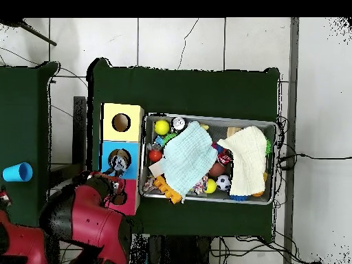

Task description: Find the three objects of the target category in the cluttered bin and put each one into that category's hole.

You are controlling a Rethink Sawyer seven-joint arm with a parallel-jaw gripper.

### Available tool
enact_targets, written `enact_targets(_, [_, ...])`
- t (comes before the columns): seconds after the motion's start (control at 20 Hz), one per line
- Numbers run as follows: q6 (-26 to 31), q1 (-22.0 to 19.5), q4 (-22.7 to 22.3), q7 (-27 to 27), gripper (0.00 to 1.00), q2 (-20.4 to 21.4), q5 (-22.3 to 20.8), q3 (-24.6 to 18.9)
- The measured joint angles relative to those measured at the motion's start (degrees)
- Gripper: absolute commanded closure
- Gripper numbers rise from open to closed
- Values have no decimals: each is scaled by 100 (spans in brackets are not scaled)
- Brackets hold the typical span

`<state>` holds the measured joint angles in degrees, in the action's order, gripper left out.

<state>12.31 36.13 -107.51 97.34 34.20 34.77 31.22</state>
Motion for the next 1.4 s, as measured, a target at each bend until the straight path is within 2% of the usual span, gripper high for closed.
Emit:
enact_targets(0.5, [0,35,190,0,100,-187,73,74])
enact_targets(0.95, [2,103,574,0,100,-514,159,253])
enact_targets(1.4, [2,128,715,19,100,-599,222,314])
